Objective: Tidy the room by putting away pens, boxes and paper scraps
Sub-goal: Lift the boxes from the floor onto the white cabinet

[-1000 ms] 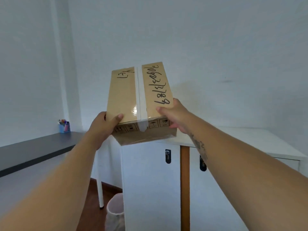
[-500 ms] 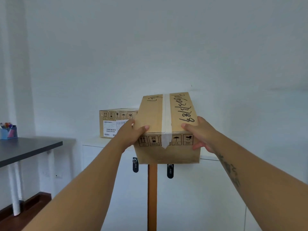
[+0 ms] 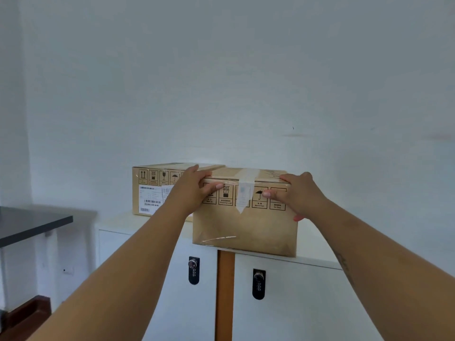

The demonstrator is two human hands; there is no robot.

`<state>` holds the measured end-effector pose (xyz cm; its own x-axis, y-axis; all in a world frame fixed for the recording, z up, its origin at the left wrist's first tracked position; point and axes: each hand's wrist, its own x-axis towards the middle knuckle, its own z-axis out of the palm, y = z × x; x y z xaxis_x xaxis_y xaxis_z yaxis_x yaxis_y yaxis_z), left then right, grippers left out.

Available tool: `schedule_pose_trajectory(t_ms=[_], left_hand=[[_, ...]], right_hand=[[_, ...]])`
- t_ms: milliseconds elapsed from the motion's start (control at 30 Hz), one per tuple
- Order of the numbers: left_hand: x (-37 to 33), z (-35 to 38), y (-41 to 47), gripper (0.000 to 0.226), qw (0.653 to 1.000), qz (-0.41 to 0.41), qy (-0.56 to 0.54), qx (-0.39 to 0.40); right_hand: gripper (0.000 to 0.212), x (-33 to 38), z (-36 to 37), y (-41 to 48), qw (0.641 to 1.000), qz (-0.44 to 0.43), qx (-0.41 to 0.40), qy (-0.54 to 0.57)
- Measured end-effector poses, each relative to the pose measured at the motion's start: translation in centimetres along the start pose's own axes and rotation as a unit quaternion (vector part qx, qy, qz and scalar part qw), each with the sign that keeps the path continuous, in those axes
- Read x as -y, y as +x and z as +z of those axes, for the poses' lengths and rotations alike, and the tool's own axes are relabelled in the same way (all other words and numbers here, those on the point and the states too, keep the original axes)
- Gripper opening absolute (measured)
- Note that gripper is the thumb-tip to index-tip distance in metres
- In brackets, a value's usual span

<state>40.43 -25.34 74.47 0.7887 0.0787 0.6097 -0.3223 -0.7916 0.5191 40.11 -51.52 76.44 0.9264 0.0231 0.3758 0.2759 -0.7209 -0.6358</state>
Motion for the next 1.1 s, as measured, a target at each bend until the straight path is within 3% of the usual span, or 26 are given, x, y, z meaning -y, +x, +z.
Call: schedule_pose_trajectory(t_ms=[167, 467, 633, 767, 867, 1000, 1100], left_hand=[[3.5, 1.0, 3.9, 0.066, 0.989, 0.051, 0.137, 0.001], [6.5, 3.2, 9.4, 0.08, 0.964, 0.033, 0.26, 0.037], [6.9, 3.5, 9.9, 0.077, 0.97, 0.053, 0.237, 0.006], [7.2, 3.6, 10.3, 0.09, 0.961, 0.049, 0.271, 0.033], [5.6, 3.3, 10.9, 0.07, 0.946, 0.015, 0.315, 0.074], [3.1, 1.2, 9.1, 0.065, 0.933, 0.036, 0.354, 0.056], [3.5, -2.5, 6.2, 0.068, 0.92, 0.036, 0.39, 0.018]], right_hand=[[0.072, -0.4, 3.1, 4.7, 0.993, -0.044, -0.044, -0.1], [0.066, -1.2, 6.0, 10.1, 0.992, -0.044, -0.066, -0.101], [0.067, -1.5, 6.2, 11.0, 0.992, -0.049, -0.067, -0.1], [0.065, -1.5, 6.4, 10.8, 0.99, -0.047, -0.07, -0.11], [0.063, -1.1, 6.1, 10.5, 0.989, -0.036, -0.063, -0.126], [0.059, 0.7, 6.1, 9.9, 0.974, 0.002, -0.037, -0.224], [0.055, 2.8, 6.9, 8.8, 0.943, -0.057, -0.053, -0.325]])
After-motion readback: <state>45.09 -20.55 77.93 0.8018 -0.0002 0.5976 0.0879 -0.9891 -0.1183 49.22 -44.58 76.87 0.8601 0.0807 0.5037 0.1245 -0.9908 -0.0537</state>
